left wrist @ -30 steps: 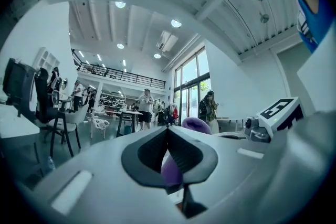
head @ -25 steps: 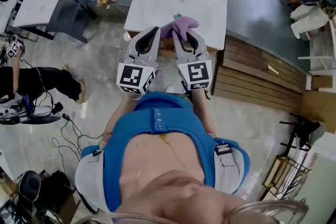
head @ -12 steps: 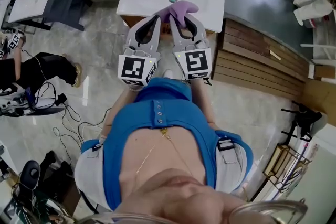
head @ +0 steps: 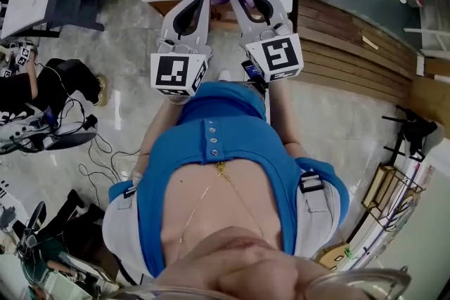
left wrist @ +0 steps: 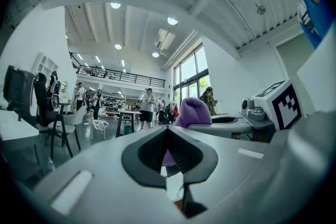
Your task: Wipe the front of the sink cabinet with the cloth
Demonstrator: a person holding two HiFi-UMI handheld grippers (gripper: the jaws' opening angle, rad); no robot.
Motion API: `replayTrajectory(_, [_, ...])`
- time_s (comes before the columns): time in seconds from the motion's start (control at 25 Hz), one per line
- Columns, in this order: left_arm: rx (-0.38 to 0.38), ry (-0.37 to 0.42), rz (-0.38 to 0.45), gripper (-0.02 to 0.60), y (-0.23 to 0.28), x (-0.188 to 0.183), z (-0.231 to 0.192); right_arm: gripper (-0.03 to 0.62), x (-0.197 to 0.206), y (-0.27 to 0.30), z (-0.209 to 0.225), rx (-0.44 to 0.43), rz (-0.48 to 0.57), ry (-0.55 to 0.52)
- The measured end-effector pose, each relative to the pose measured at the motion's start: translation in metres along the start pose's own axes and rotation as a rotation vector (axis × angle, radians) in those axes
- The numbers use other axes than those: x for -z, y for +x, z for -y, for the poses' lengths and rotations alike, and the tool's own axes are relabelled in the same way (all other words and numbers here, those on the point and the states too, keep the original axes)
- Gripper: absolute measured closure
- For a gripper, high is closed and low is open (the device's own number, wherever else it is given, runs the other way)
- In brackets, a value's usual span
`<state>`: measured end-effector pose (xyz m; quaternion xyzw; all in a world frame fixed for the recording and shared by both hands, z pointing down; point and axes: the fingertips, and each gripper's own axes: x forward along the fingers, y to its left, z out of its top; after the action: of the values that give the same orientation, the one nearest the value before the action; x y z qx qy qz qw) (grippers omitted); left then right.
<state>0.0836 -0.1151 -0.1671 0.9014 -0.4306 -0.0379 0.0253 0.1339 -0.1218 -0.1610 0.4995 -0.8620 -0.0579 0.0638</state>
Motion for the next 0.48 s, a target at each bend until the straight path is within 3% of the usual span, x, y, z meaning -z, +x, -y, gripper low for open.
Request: replayTrajectory(0.48, [0.035, 0.006, -0.005, 0.584, 0.003, -0.003, 0.035, 0.534, 0.001, -0.027, 0.015, 0.039, -0.015, 0.046])
